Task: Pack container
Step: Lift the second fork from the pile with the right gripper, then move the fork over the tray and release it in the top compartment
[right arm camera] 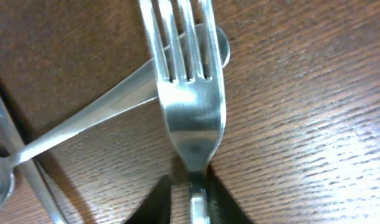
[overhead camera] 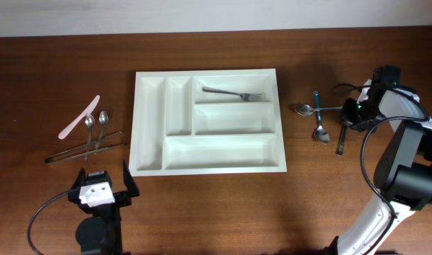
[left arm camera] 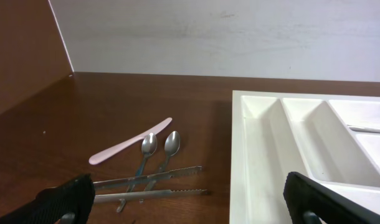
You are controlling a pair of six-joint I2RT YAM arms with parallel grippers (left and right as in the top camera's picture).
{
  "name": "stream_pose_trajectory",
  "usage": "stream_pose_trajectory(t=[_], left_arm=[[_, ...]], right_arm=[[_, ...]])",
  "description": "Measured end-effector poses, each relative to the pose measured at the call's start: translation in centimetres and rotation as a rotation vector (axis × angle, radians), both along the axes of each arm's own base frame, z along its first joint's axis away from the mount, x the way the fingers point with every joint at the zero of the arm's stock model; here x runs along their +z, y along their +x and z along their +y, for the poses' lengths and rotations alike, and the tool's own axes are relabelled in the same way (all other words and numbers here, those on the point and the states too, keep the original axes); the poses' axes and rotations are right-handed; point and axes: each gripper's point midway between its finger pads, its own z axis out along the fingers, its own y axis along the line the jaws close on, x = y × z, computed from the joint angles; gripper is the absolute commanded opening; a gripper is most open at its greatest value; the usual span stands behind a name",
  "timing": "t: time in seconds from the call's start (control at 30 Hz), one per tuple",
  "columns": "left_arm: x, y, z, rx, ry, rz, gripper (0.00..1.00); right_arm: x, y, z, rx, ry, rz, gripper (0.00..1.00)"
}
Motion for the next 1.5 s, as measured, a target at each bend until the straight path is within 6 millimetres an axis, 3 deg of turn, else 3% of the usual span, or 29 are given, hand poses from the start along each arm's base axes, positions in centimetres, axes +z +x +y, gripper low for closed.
stream_pose_trajectory(t=[0.33, 0.8, 0.9, 1.17, 1.33, 1.5], left_arm=[[0.0, 0.0, 0.0, 0.000, 0.000, 0.000, 0.99], [0.0, 0.0, 0.0, 0.000, 0.000, 0.000, 0.99], [0.0, 0.0, 0.0, 0.000, 0.000, 0.000, 0.99], [0.0, 0.0, 0.0, 0.000, 0.000, 0.000, 0.99], [0.0, 0.0, 0.0, 0.000, 0.000, 0.000, 0.99], [0.0, 0.0, 0.0, 0.000, 0.000, 0.000, 0.99]], right_arm=[[-0.1, -1.0, 0.1, 0.010, -0.010, 0.047, 0.04], [0.5, -2.1, 0.4, 0.021, 0.007, 0.130, 0.04], [1.9, -1.1, 0.0, 0.023, 0.004, 0.123, 0.04], [8.5, 4.0, -0.9, 0.090, -0.040, -0.050, 0.04], [9.8, 5.6, 2.2, 0.260, -0.023, -0.106, 0.04], [10.1, 7.2, 8.4, 0.525, -0.025, -0.162, 0.04]])
